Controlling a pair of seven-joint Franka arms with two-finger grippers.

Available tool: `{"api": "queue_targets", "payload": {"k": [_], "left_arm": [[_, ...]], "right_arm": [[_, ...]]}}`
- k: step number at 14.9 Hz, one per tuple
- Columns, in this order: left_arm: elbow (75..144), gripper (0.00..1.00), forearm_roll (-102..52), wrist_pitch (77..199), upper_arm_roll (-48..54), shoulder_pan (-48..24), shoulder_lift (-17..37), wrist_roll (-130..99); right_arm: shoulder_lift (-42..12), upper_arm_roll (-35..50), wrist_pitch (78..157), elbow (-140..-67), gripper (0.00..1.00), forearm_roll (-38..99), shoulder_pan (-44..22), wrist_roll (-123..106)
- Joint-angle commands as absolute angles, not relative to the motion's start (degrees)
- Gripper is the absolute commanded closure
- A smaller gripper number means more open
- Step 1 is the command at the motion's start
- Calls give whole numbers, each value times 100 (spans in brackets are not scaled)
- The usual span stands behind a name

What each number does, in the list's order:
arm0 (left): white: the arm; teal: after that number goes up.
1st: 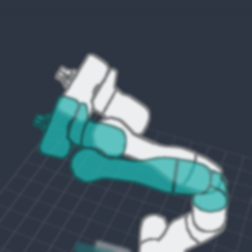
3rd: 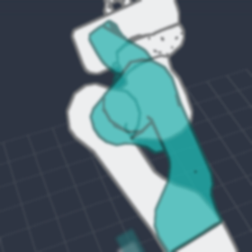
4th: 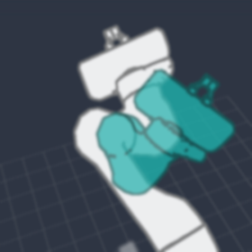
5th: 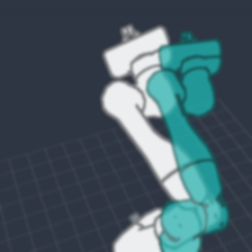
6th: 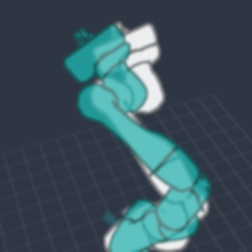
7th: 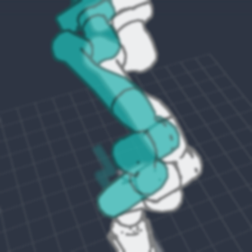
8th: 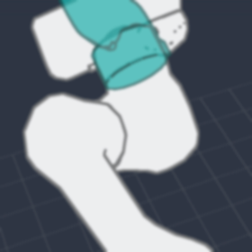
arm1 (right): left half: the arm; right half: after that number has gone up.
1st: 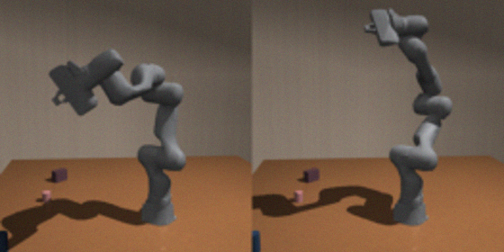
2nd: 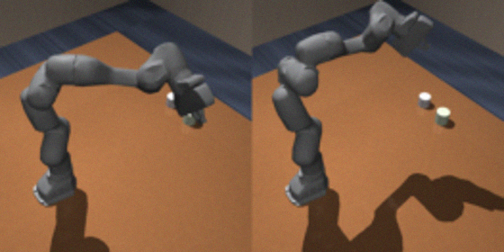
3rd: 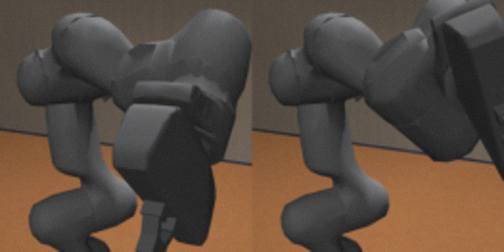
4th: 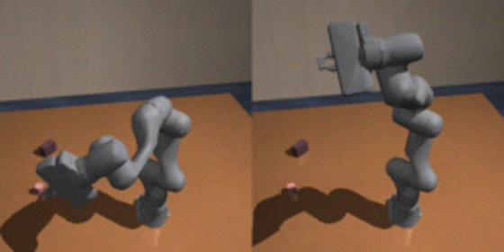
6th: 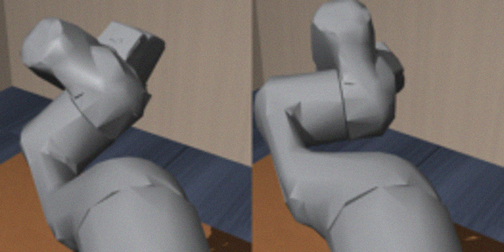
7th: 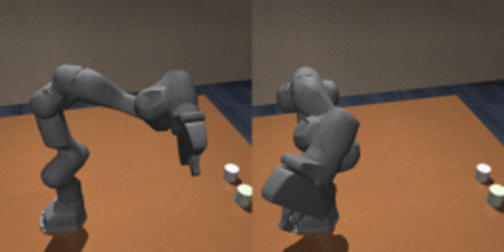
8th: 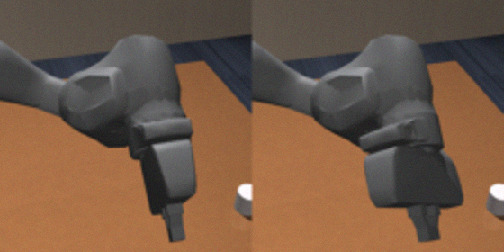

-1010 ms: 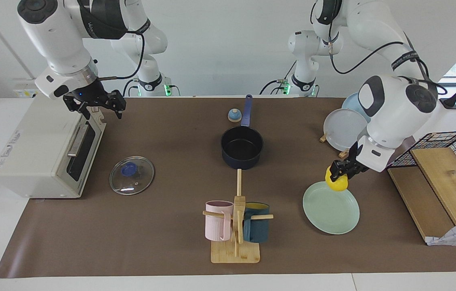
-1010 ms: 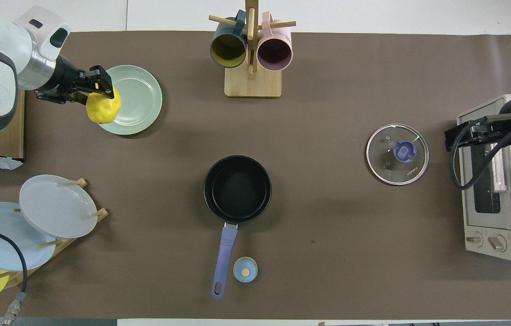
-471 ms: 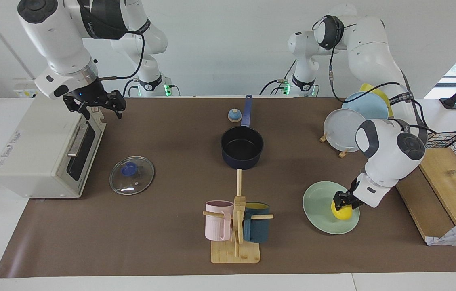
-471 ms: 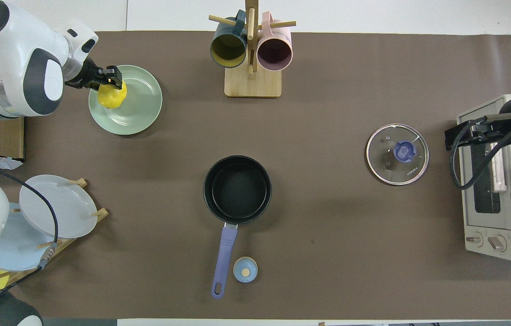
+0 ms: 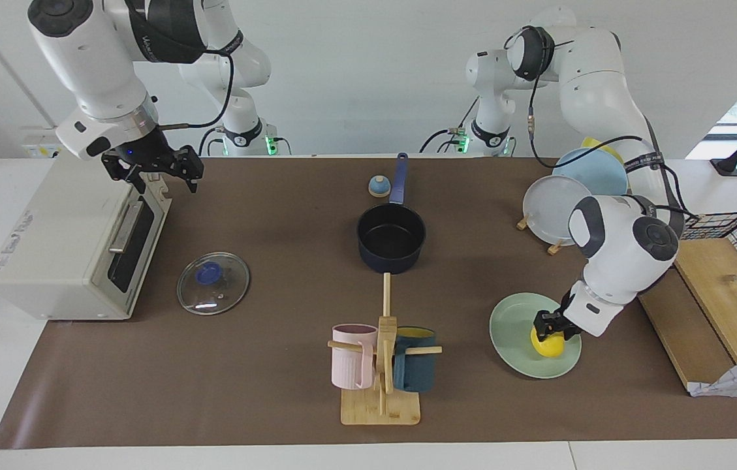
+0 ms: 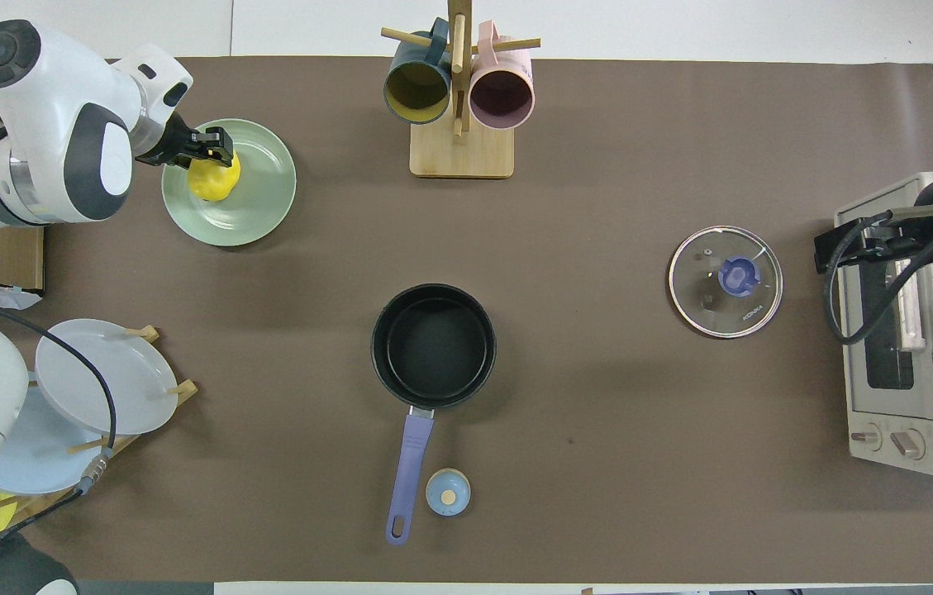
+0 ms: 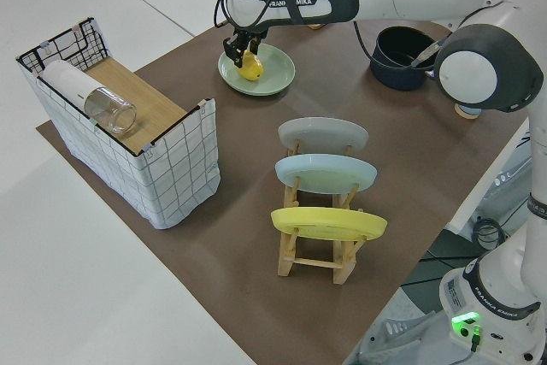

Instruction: Transfer potato from pot to plate

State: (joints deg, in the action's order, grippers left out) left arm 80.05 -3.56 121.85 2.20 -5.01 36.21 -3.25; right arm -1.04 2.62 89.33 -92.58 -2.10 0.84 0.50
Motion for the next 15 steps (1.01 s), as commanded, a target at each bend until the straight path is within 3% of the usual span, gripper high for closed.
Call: {"api": "queue_targets", "payload": {"k": [1,4,15], "left_arm": [[8227,0,-255,12209,193,-519,3445,-272],[7937,0,-299,11648,193,-492,3288,-307],[8059,0,-273,9319,176,-272,1118,-290]], "right_arm": [[26,211,9062,-9422,0,-167,70,141],[-17,176,9202,-9413,0,-88,88,334],[-18,-44,9193,-9395,0,-88,35,308]]}}
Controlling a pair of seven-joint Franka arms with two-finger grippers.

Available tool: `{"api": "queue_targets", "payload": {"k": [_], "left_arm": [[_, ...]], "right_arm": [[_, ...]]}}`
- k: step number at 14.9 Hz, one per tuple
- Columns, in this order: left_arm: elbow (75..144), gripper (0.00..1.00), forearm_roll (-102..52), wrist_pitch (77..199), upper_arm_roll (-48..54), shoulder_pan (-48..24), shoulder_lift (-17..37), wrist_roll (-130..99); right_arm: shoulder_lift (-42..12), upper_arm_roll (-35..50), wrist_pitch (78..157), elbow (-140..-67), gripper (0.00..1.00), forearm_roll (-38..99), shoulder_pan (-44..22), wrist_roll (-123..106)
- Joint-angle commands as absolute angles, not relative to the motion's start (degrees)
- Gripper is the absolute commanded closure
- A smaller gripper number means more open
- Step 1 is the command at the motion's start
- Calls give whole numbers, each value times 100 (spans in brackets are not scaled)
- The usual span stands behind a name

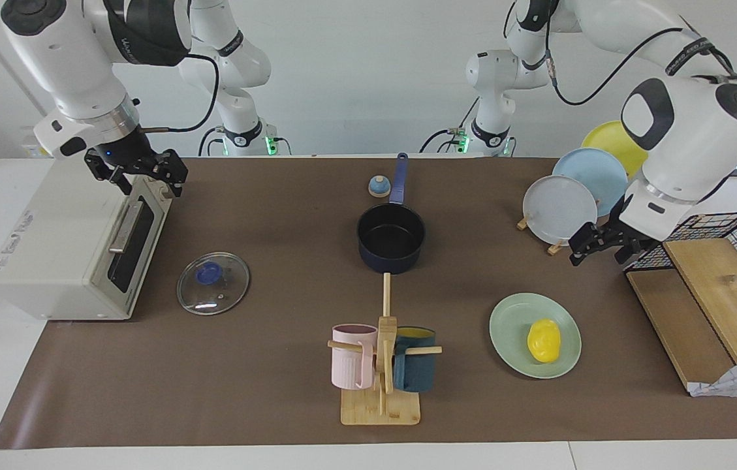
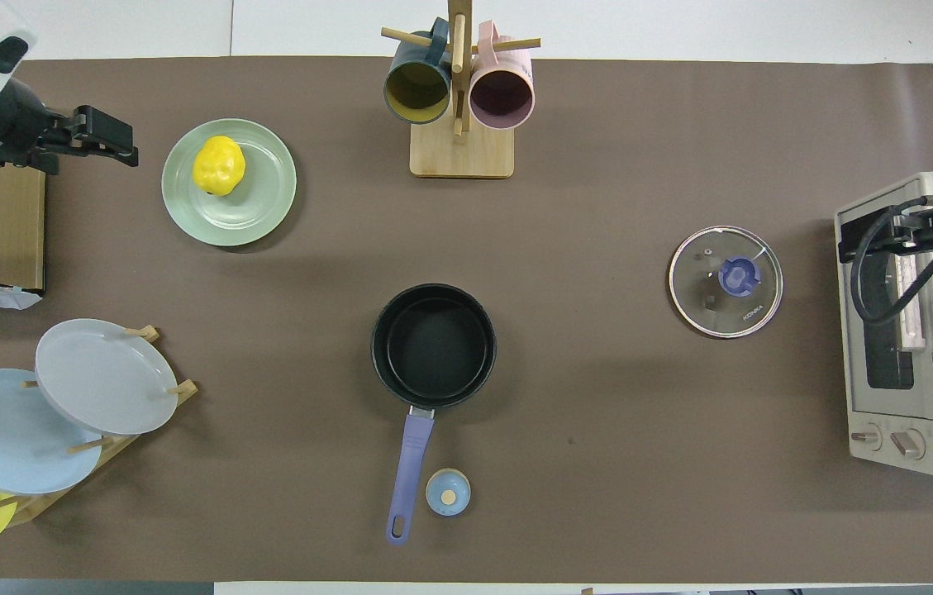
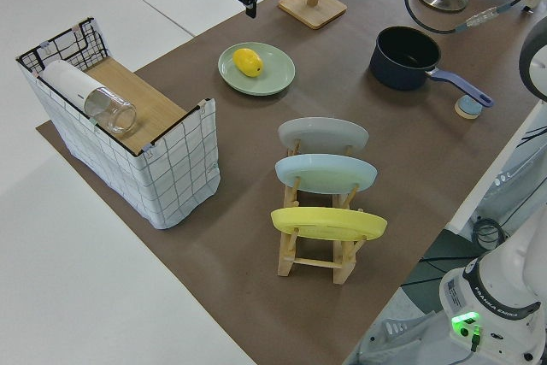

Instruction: Transfer potato from pot to plate

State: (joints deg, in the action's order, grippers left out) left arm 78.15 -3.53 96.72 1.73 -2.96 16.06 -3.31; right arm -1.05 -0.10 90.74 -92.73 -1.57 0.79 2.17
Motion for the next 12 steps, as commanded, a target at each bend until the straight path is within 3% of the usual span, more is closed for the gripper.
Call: {"api": "queue_targets", "payload": {"k": [1,8,12], "left_arm": [[8147,0,-264,9099,167,-229,916,-281],[9868,0,62,9131,158,-281,-491,-149],[9591,0,62,8914,158,-273,-414,-132]], "right_arm": [[-18,-44,9185,-9404,0,-88,26,308],[0,-18,9193,-9396,0,-88,26,308],[17,-18,9176,-9413,0,-88,18,316]]}}
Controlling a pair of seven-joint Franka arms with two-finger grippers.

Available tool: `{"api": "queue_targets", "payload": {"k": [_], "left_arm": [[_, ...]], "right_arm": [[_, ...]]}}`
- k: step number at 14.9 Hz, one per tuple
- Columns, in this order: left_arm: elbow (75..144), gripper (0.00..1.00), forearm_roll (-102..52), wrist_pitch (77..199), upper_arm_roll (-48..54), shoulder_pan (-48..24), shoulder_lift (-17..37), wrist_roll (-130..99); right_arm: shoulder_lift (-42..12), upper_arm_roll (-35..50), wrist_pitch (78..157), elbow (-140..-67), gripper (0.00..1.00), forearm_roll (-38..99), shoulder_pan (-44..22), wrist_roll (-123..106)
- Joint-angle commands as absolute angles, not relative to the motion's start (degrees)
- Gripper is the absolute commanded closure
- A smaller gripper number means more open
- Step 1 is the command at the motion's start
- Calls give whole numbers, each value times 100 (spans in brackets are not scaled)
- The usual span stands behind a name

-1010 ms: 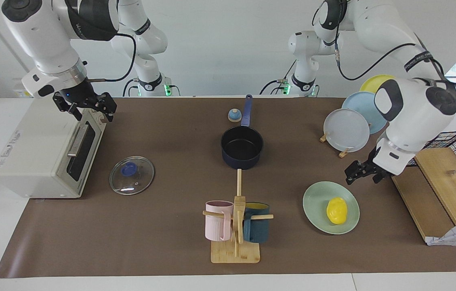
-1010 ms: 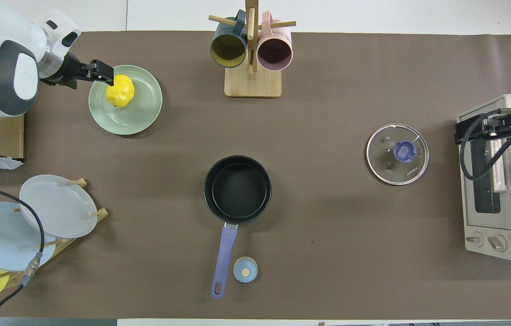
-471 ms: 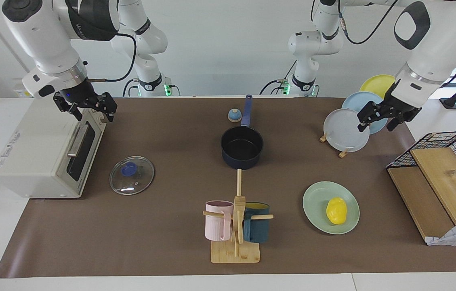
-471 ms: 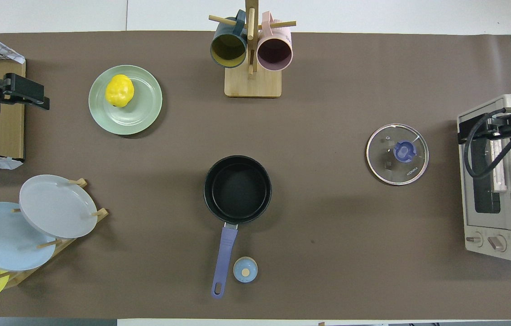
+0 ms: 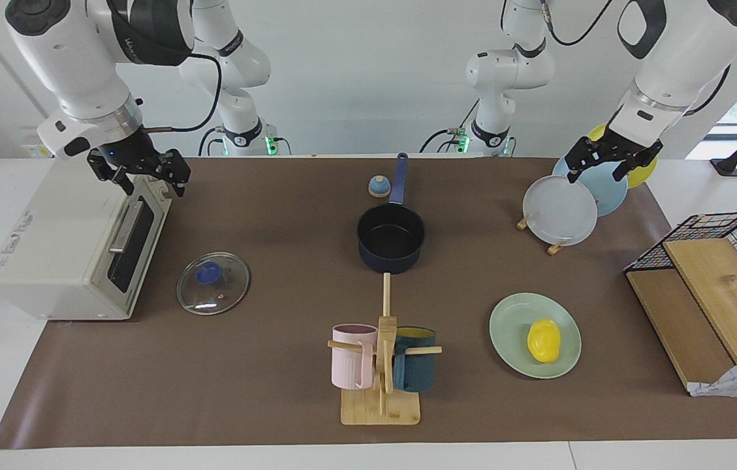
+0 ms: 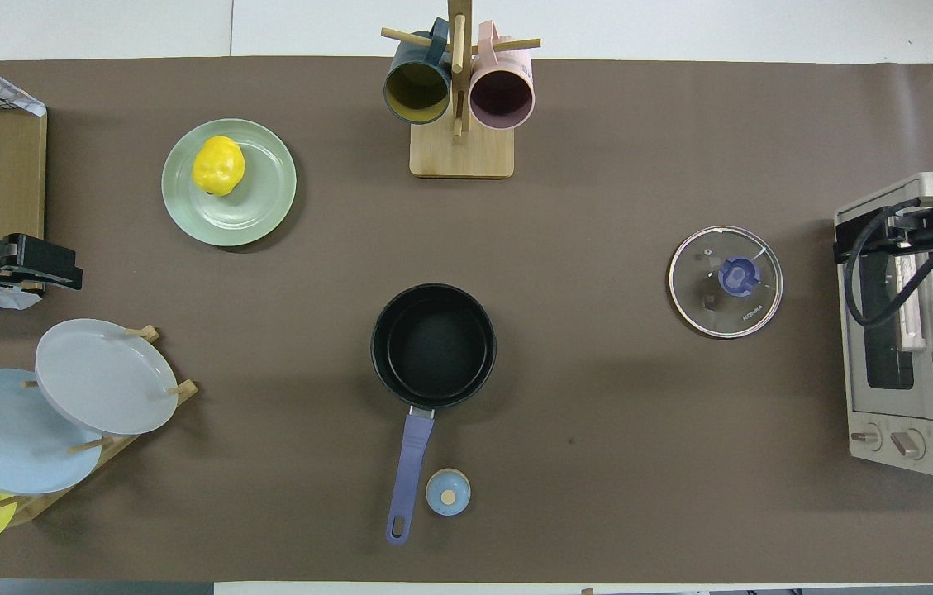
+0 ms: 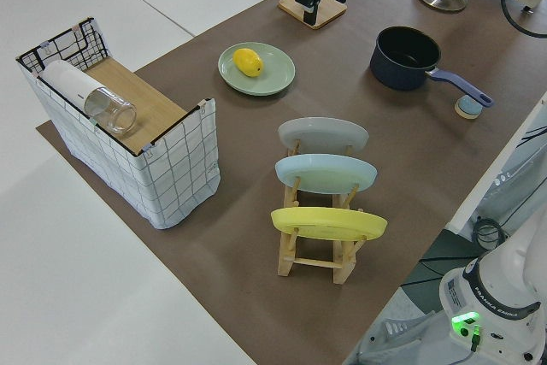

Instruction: Transfer potato from pot to plate

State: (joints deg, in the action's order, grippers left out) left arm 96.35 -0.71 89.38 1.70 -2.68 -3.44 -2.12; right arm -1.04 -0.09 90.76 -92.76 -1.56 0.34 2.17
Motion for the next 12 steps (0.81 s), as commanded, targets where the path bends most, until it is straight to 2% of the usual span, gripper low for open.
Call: {"api": "queue_targets", "payload": {"k": [1,3,5,10,12], "left_arm": [[9354,0,62,8686,158,-281,-283,-132],[8678,0,27,8115,158,-325,16,-132],[8421,0,0,7831,167,-351,167,-149],[9254,0,-9,8691,167,-352,-219,-228],[9185,0,-9,8684,193,-325,-229,-229]], "right_arm": [[18,-18,9176,-9413,0,-88,18,308],[26,-18,9185,-9448,0,-88,9,316],[26,-9,9185,-9448,0,-88,17,316],[26,-9,9193,-9448,0,-88,9,325],[26,9,9193,-9431,0,-88,9,334]]}}
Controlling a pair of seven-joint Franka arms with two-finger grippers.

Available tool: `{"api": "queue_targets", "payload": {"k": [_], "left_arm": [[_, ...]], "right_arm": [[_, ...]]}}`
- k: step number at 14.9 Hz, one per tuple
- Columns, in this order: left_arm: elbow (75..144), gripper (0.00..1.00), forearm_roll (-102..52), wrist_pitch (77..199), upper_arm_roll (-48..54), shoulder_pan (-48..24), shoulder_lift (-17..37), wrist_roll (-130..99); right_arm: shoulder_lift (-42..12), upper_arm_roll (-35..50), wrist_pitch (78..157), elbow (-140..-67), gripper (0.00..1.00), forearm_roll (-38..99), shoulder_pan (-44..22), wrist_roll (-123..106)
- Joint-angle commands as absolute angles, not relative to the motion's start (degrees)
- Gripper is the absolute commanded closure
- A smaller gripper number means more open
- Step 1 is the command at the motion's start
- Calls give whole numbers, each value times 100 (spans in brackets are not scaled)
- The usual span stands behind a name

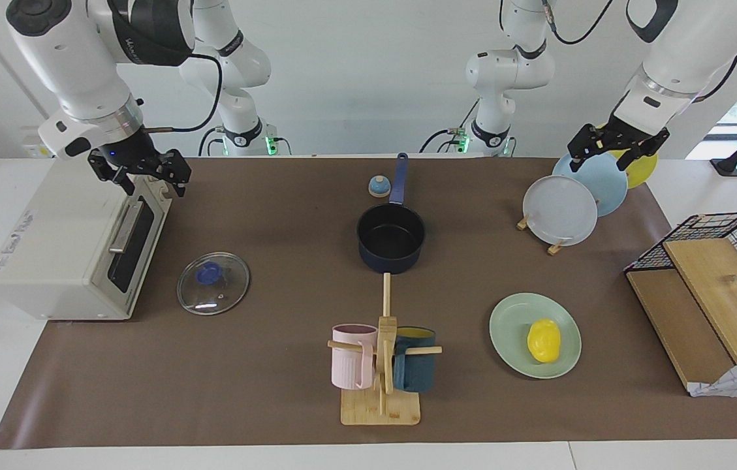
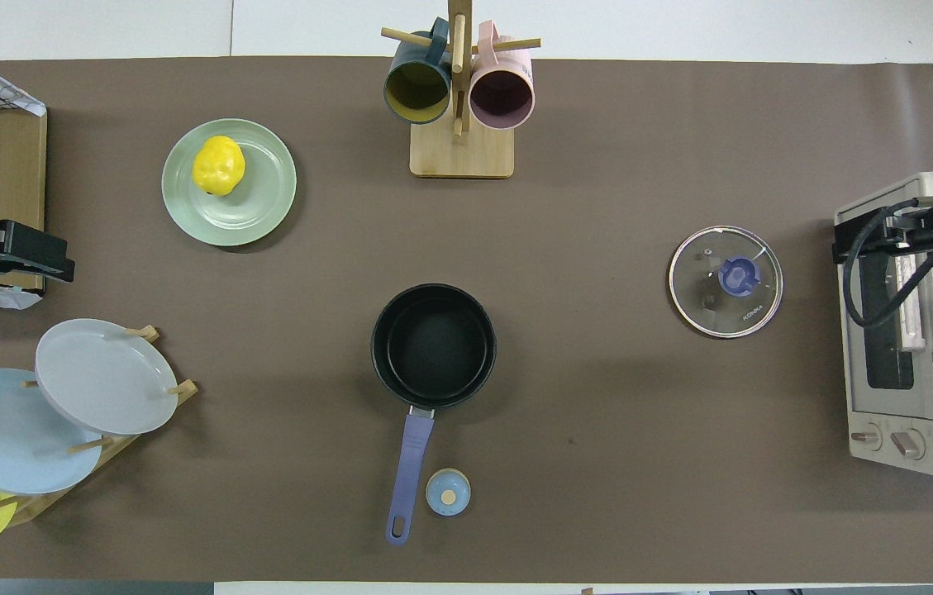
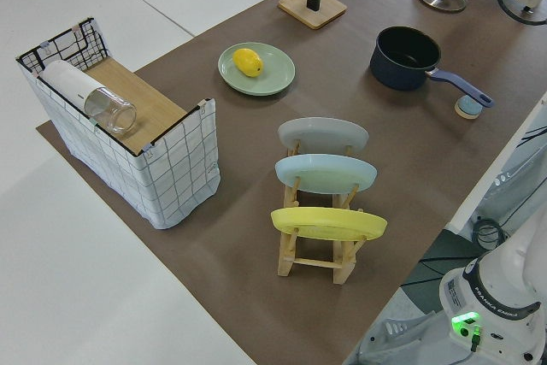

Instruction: Transfer potato from pot to plate

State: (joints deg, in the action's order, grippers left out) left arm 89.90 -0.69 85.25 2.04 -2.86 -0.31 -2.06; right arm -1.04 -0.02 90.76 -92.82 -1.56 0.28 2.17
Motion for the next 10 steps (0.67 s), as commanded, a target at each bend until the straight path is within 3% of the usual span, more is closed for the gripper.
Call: {"api": "queue_targets", "payload": {"k": [1,10], "left_arm": [[9080,0,-9,8649,202,-316,-211,-220],[9009,0,-9,8604,202,-308,-185,-158]], "right_arm": [[26,9,9193,-9431,0,-88,9,334],[26,9,9193,-9439,0,-88,9,334]]}}
